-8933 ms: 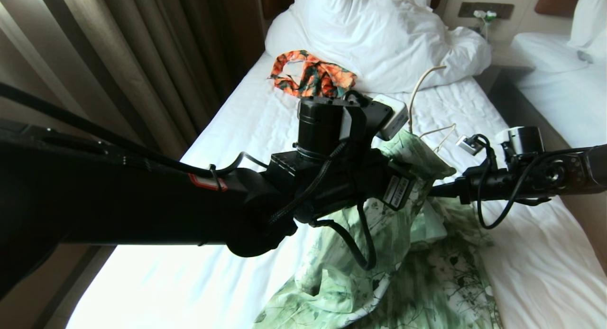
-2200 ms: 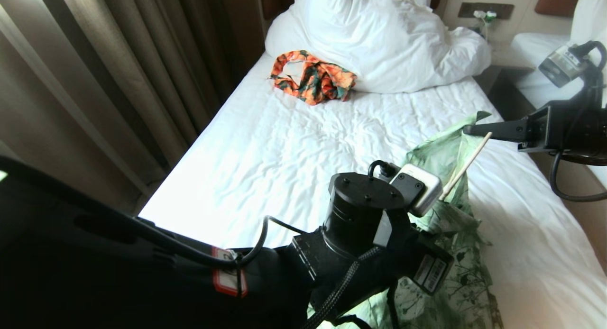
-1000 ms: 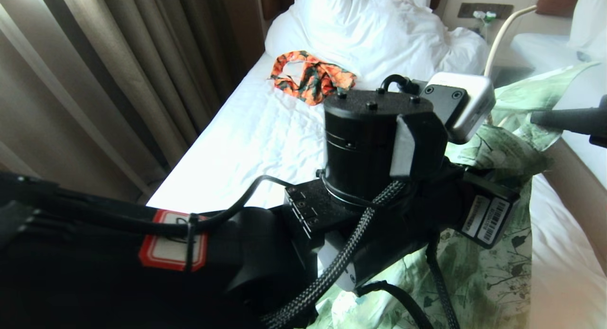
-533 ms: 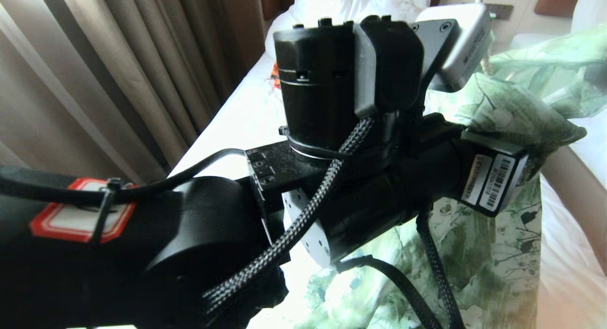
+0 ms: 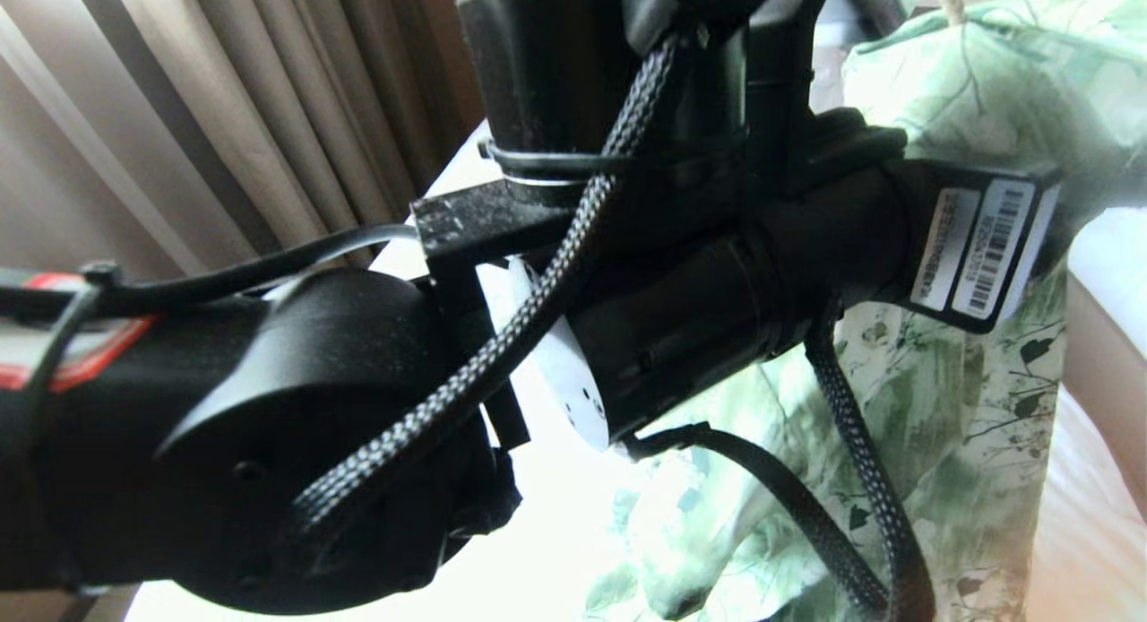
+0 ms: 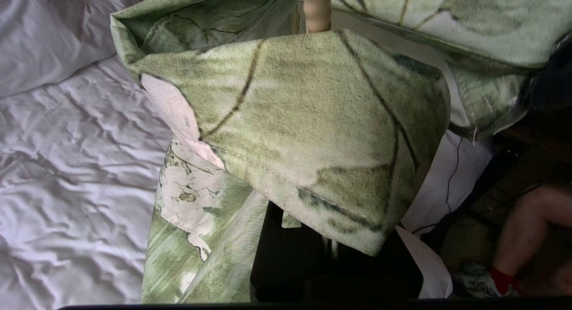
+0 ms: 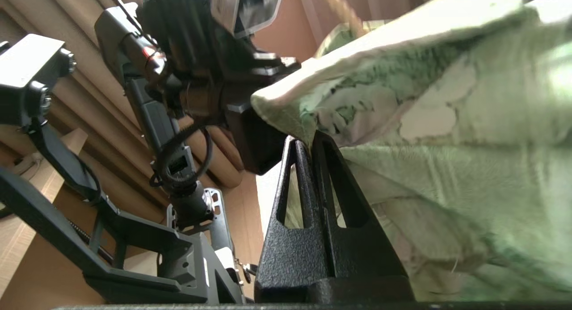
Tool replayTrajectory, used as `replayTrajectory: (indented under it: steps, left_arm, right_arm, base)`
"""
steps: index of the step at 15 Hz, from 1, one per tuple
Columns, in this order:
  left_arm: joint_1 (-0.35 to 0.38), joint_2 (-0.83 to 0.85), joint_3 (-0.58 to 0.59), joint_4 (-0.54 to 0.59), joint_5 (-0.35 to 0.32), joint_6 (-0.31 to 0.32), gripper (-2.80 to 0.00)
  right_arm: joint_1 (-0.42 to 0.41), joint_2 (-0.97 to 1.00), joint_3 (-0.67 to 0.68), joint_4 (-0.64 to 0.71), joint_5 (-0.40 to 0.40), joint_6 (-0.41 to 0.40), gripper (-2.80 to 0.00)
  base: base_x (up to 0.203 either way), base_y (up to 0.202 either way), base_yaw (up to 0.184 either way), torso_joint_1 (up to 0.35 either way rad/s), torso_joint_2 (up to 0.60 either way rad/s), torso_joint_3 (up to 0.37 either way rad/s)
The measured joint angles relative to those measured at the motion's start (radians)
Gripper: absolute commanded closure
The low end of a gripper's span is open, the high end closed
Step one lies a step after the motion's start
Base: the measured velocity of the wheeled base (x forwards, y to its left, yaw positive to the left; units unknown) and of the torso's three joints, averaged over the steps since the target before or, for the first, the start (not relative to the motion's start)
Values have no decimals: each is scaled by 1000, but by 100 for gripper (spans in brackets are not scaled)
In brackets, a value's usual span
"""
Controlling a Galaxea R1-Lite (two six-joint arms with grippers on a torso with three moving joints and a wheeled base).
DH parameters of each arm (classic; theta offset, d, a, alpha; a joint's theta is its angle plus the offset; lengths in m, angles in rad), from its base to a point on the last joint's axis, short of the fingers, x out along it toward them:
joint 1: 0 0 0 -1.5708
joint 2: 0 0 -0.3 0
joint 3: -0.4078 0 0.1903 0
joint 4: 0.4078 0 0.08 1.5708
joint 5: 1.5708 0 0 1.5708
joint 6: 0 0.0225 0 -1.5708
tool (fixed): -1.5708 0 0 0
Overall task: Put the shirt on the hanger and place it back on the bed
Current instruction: Hook the other side of the shirt onto the hanger
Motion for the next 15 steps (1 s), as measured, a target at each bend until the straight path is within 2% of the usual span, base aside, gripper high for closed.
replayTrajectory:
  steps: [4, 5, 7, 11, 14, 15]
  left_arm:
    - [-18, -1, -43, 35, 5, 1, 0]
    - [-19, -4, -46, 36, 5, 1, 0]
    - [-20, -9, -47, 39, 6, 16, 0]
    - [-15, -35, -20, 40, 19, 29, 0]
    - [-7, -50, 1, 40, 26, 29, 0]
    - [-5, -52, 2, 40, 26, 28, 0]
  right_arm:
    - [2, -14, 8, 0, -2, 0, 0]
    - [2, -17, 9, 2, -5, 1, -280]
    - [2, -23, 3, 6, -12, 20, -280]
    - [-33, -78, -17, 28, -36, 129, -280]
    - [-91, -105, -177, 127, -39, 266, -280]
    - [-101, -102, -251, 177, -39, 313, -228]
  base:
    - [0, 0, 0, 0, 0, 0]
    - [0, 0, 0, 0, 0, 0]
    - [0, 0, 0, 0, 0, 0]
    - [0, 0, 0, 0, 0, 0]
    - [0, 0, 0, 0, 0, 0]
    - [0, 0, 0, 0, 0, 0]
